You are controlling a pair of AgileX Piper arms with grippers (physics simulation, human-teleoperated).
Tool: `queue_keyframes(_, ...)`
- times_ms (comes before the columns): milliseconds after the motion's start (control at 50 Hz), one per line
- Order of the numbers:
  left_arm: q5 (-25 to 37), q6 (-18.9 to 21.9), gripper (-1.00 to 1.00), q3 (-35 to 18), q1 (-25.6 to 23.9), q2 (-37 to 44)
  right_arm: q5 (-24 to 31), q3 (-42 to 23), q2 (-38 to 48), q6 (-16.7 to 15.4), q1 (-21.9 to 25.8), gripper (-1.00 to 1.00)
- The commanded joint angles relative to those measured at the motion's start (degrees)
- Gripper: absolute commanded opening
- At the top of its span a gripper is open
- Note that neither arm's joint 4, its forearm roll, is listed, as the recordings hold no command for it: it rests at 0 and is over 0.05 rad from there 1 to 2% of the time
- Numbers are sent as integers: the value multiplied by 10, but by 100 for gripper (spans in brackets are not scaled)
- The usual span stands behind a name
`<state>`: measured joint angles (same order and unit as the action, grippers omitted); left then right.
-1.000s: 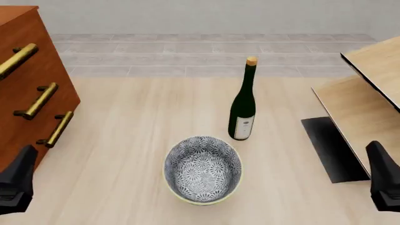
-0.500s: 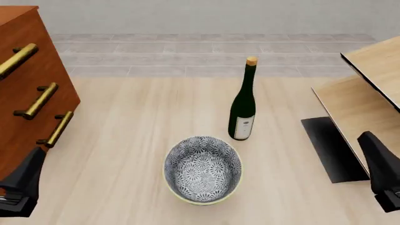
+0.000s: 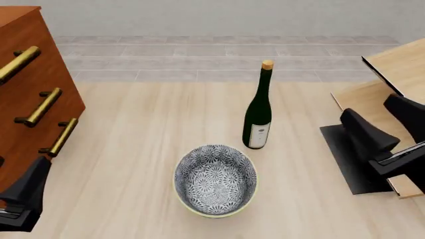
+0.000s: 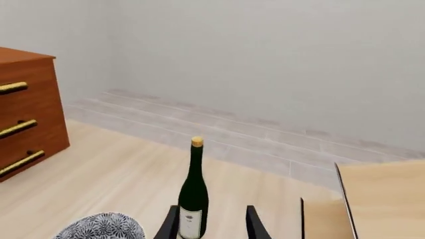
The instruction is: Put the wine bottle on the wine rack.
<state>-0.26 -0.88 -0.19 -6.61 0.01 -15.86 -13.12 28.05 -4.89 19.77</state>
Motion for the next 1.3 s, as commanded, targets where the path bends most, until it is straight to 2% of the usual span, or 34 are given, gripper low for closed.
queue_keyframes(20,2,-4,100,-6,-7,0,-88,-33,122,3,24,100)
queue_keyframes(220,0,11,100,-8,-8,0,-158,-65,232,-2,33,100)
queue_keyframes(260,-3,11,100,-6,-7,0,-178,-68,254,-18,29,100)
queue_keyframes(320,-4,12,100,-7,-6,0,-194,-77,283,-15,30,100)
queue_keyframes(900,-8,19,100,2,0,0,-219,-187,426,-26,25,100)
queue_keyframes(1080,-6,29,100,1,-2,0,-233,-213,478,-24,25,100)
queue_keyframes(1120,-6,29,100,1,-2,0,-228,-224,488,-13,25,100)
queue_keyframes(1160,-5,30,100,1,-1,0,-230,-231,498,-26,26,100)
queue_keyframes(1300,-5,31,100,1,5,0,-235,-247,524,-22,26,100)
